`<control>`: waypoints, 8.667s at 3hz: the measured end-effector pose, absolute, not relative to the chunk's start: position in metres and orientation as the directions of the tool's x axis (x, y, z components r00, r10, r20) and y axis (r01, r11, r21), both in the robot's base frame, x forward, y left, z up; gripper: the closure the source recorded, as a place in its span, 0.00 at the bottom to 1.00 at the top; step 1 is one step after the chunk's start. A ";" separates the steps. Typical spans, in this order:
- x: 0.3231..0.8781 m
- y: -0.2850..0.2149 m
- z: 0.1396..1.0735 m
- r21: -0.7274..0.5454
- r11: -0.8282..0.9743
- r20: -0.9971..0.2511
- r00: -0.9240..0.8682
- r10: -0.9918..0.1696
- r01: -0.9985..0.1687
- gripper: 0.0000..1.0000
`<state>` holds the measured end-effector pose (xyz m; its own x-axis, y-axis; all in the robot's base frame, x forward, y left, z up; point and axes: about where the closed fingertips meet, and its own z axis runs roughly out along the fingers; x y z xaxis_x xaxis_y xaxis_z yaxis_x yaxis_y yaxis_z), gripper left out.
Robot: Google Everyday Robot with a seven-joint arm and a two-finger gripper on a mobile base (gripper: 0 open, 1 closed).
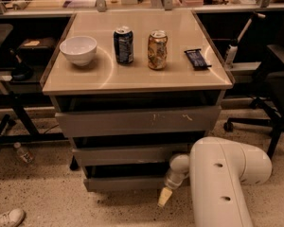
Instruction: Open bottom drawer
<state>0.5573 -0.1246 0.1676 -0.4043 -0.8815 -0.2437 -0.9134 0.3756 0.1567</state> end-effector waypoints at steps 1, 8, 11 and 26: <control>0.555 -0.134 0.207 0.133 0.439 -0.256 -0.458 -0.851 -0.889 0.00; 0.520 -0.148 0.180 0.158 0.463 -0.188 -0.487 -0.853 -0.872 0.00; 0.456 -0.175 0.206 0.250 0.499 -0.066 -0.528 -0.847 -0.830 0.00; 0.341 -0.170 0.197 0.503 0.521 0.161 -0.518 -0.840 -0.689 0.00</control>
Offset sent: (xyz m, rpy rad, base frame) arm -0.1344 0.0068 0.1268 0.0672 0.0076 -0.1083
